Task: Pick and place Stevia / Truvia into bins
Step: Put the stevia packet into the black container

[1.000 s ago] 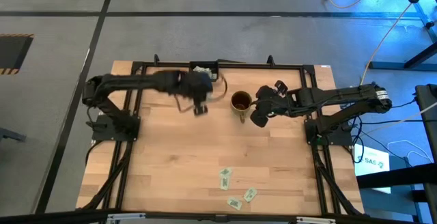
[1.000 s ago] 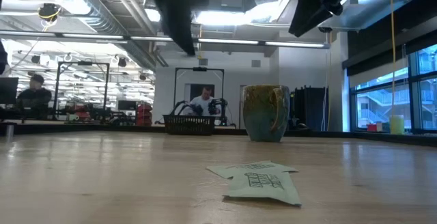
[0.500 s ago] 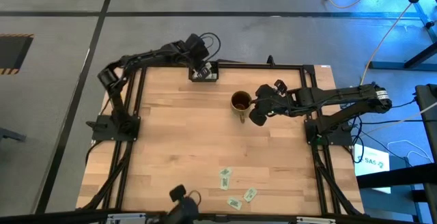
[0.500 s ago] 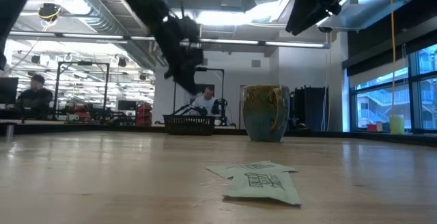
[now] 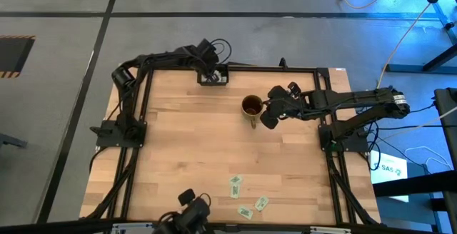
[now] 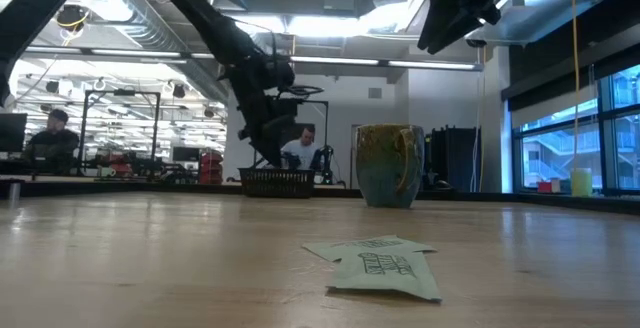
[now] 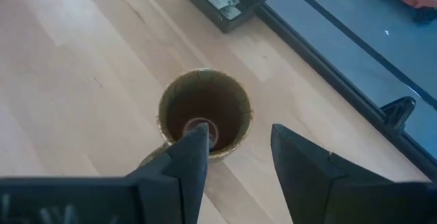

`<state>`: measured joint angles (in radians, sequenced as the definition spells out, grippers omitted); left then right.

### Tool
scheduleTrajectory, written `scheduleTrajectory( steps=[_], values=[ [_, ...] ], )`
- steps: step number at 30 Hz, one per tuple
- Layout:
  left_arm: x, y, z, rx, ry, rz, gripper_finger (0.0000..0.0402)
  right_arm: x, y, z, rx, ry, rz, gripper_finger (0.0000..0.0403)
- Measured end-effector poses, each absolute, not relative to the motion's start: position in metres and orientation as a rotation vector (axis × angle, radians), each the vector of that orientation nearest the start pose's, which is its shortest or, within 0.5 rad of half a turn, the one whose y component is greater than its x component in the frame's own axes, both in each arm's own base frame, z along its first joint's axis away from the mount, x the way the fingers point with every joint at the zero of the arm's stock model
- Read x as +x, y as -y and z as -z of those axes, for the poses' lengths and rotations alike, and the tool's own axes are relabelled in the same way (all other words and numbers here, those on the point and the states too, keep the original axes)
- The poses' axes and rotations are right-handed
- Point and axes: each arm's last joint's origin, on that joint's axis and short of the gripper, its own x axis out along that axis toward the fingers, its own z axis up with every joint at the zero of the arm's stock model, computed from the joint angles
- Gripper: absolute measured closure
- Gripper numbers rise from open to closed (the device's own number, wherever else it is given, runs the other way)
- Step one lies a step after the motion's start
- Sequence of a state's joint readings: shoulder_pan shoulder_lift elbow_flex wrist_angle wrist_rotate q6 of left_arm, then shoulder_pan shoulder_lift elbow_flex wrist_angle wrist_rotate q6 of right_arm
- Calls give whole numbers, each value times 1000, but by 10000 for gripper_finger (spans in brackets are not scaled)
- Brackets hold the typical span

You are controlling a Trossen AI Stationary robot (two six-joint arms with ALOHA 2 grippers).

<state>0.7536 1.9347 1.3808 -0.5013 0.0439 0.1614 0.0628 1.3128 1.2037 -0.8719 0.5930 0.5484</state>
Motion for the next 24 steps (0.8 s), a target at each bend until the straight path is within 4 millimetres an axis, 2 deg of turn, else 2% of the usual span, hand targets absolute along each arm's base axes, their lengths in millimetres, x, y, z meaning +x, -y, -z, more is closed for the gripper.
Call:
scheduleTrajectory(
  steps=[5,10,13,17,20,24],
  values=[
    [290,-269,-213,-269,-967,-580,322,254,0,-315,178,-770,719,240],
    [283,-248,-259,-219,-869,-562,300,255,-4,-315,163,-792,663,240],
    [283,-221,-289,-211,-791,-460,301,257,-13,-316,153,-797,560,240],
    [283,-174,-323,-188,-718,-299,308,264,-32,-320,128,-761,385,240],
    [283,-136,-335,-179,-746,-203,313,272,-49,-319,83,-736,254,240],
    [282,-85,-333,-194,-892,-104,319,282,-75,-312,13,-719,114,240]
  ],
)
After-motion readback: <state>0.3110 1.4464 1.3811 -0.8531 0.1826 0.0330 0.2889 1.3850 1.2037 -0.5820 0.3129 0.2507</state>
